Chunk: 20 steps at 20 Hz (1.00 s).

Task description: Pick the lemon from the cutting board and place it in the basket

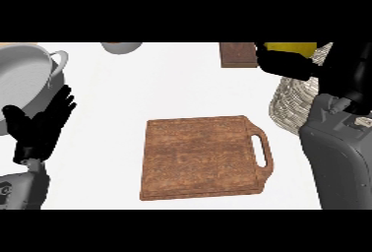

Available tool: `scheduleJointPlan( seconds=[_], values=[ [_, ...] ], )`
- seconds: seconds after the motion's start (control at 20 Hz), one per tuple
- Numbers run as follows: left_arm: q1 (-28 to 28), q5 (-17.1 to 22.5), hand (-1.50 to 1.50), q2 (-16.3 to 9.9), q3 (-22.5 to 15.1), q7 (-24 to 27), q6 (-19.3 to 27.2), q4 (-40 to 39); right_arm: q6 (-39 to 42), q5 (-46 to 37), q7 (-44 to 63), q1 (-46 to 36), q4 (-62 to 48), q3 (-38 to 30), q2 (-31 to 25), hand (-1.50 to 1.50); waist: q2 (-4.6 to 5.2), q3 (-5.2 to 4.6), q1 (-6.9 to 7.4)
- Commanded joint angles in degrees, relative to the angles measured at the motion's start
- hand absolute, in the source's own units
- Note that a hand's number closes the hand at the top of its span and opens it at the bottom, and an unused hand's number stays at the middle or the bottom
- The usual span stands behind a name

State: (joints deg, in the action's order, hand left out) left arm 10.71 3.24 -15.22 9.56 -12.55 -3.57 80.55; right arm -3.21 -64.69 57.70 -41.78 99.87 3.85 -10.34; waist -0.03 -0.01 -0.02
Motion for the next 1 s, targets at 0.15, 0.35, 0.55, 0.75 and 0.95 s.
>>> scheduleJointPlan(
  seconds=[0.15,0.35,0.55,0.75,0.95],
  values=[
    [-3.8,0.7,0.00,1.0,-1.0,-3.3,-0.6,6.8,0.6,6.3,-8.1,7.2,0.5,-8.5,-6.7,1.50,-0.07,0.02,0.20],
    [1.2,-2.4,0.00,3.1,-2.0,-1.6,2.8,2.0,-3.6,11.0,-14.6,8.7,-4.4,-13.0,-7.6,1.50,0.07,0.02,0.00],
    [3.0,-1.6,0.00,2.4,-1.6,-3.9,2.0,2.3,-11.4,12.3,-21.5,13.0,-9.5,-13.9,-5.6,1.50,0.10,0.03,0.12],
    [1.7,0.7,0.00,-0.7,1.7,-0.5,-1.7,-0.8,-19.0,5.8,-16.4,12.1,-11.9,-18.9,-6.6,1.50,0.26,-0.01,0.08],
    [2.9,-1.8,0.00,1.5,0.2,3.8,-0.5,-4.8,-20.6,14.1,-24.4,10.1,-22.0,-21.2,-7.4,-1.50,0.20,0.01,0.16]
  ],
)
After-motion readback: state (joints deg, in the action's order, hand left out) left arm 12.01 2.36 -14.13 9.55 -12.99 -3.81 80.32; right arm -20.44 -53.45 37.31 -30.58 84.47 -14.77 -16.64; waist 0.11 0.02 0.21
